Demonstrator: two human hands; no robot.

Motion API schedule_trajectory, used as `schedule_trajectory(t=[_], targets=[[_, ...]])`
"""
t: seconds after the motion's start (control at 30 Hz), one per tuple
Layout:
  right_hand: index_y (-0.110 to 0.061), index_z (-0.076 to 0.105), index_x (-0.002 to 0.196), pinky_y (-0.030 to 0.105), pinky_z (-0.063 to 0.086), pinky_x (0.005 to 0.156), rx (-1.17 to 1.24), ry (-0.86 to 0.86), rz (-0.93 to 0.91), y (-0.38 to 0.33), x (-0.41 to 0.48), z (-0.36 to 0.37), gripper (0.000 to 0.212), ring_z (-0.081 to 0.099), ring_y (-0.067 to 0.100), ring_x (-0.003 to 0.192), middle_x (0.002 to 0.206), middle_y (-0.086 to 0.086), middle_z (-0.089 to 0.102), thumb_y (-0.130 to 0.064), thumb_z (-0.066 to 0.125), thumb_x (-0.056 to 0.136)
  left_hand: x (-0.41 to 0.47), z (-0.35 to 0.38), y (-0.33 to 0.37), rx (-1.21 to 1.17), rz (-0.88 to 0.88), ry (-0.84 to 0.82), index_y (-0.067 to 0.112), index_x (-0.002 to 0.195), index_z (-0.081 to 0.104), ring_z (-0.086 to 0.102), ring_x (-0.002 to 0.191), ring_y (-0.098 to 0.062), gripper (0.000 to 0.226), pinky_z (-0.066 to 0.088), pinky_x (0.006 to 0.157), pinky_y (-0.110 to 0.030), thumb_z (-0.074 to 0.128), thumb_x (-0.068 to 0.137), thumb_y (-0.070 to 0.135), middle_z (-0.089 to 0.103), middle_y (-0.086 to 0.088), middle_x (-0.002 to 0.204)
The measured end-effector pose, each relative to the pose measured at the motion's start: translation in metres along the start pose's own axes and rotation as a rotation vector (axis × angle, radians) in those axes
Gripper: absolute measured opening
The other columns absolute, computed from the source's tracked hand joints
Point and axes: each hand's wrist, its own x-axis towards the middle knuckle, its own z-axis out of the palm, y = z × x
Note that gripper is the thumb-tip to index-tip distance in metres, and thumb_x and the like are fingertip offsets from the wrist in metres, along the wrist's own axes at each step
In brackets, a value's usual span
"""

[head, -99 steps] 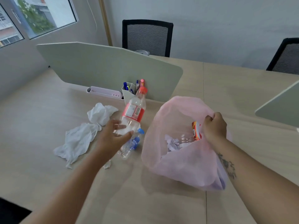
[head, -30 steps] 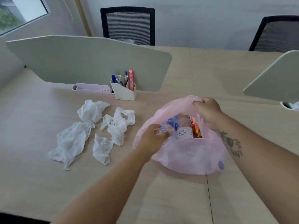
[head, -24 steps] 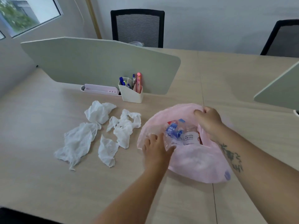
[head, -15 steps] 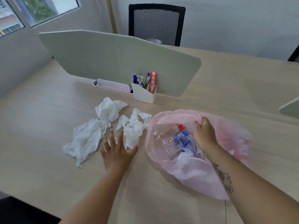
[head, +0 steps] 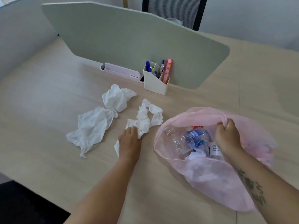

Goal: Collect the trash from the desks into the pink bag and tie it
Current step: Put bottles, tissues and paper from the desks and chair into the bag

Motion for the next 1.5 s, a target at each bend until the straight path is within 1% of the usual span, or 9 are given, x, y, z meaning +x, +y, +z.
schedule_trajectory(t=[0.2,0.43,0.6,0.7,0.77,0.9,1.13,1.33,1.5], targets=[[-0.011,0.048,0.115,0.030,0.033,0.056,0.011,0.017,0.010,-0.009,0.003,-0.006,0.024,0.048,0.020,0.069,0.096,0.010,0.054,-0.015,0.032,0.098,-0.005,-0.039,0.025,-0.242,0.124,0.004,0.004,0.086,0.044,0.049,0.076,-0.029,0.016,0.043,0.063,-0.043,0.053,0.091,0.017,0.048,-0.005,0.086],[-0.016,0.046,0.103,0.039,0.048,0.066,0.040,-0.025,0.025,-0.022,0.005,-0.039,0.017,0.054,0.031,0.083,0.085,0.003,0.051,-0.015,0.032,0.093,-0.032,-0.054,0.119,-0.347,0.563,0.004,0.005,0.082,0.048,0.046,0.068,-0.025,0.020,0.036,0.057,-0.034,0.048,0.088,0.024,0.055,-0.011,0.082],[-0.014,0.047,0.114,0.029,0.034,0.060,-0.015,-0.122,-0.018,-0.027,0.007,-0.075,0.024,0.048,0.025,0.091,0.102,0.005,0.053,-0.013,0.034,0.094,-0.040,-0.016,0.185,-0.106,0.943,-0.109,0.007,0.087,0.052,0.055,0.072,-0.032,0.021,0.042,0.062,-0.035,0.069,0.076,0.011,0.058,-0.012,0.086],[-0.013,0.049,0.114,0.029,0.033,0.059,-0.039,-0.121,-0.047,-0.024,0.010,-0.092,0.025,0.048,0.024,0.091,0.104,0.006,0.054,-0.014,0.036,0.094,-0.038,0.005,0.203,0.133,1.023,-0.177,0.013,0.104,0.058,0.057,0.089,-0.034,0.034,0.045,0.076,-0.038,0.062,0.083,0.039,0.061,-0.010,0.102],[-0.014,0.050,0.116,0.030,0.036,0.065,-0.040,-0.136,-0.049,-0.020,0.012,-0.098,0.026,0.050,0.025,0.092,0.105,0.006,0.055,-0.015,0.037,0.094,-0.036,0.012,0.208,0.291,0.995,-0.260,0.025,0.125,0.055,0.053,0.111,-0.036,0.057,0.041,0.095,-0.046,0.043,0.084,0.063,0.058,-0.010,0.126],[-0.015,0.049,0.115,0.030,0.038,0.065,-0.038,-0.146,-0.035,-0.007,0.015,-0.100,0.024,0.051,0.023,0.086,0.103,0.007,0.055,-0.016,0.036,0.095,-0.033,0.006,0.201,0.335,0.988,-0.299,0.040,0.151,0.019,0.022,0.144,-0.037,0.080,0.016,0.116,-0.055,0.033,0.083,0.080,0.025,-0.007,0.159],[-0.016,0.050,0.101,0.031,0.038,0.060,-0.022,-0.113,-0.012,0.009,0.013,-0.058,0.017,0.053,0.028,0.080,0.094,0.007,0.057,-0.017,0.034,0.093,-0.003,-0.027,0.119,0.170,0.719,-0.028,0.030,0.141,0.038,0.025,0.139,-0.040,0.074,0.026,0.108,-0.060,0.028,0.085,0.077,0.029,-0.010,0.157],[-0.015,0.047,0.106,0.039,0.042,0.068,-0.221,0.017,-0.080,0.005,0.012,-0.028,0.020,0.050,0.033,0.082,0.091,0.007,0.052,-0.024,0.030,0.099,0.044,-0.022,0.053,0.218,0.091,-0.144,0.046,0.152,0.001,-0.009,0.147,-0.041,0.074,0.009,0.112,-0.069,0.019,0.087,0.077,-0.015,0.000,0.163],[-0.014,0.047,0.099,0.041,0.044,0.072,-0.228,0.015,-0.056,0.014,0.021,-0.017,0.019,0.052,0.035,0.082,0.090,0.010,0.054,-0.026,0.032,0.099,0.076,-0.002,0.052,0.215,0.071,-0.310,0.054,0.146,-0.012,-0.010,0.147,-0.042,0.081,0.008,0.112,-0.065,0.030,0.082,0.081,-0.025,0.001,0.161]])
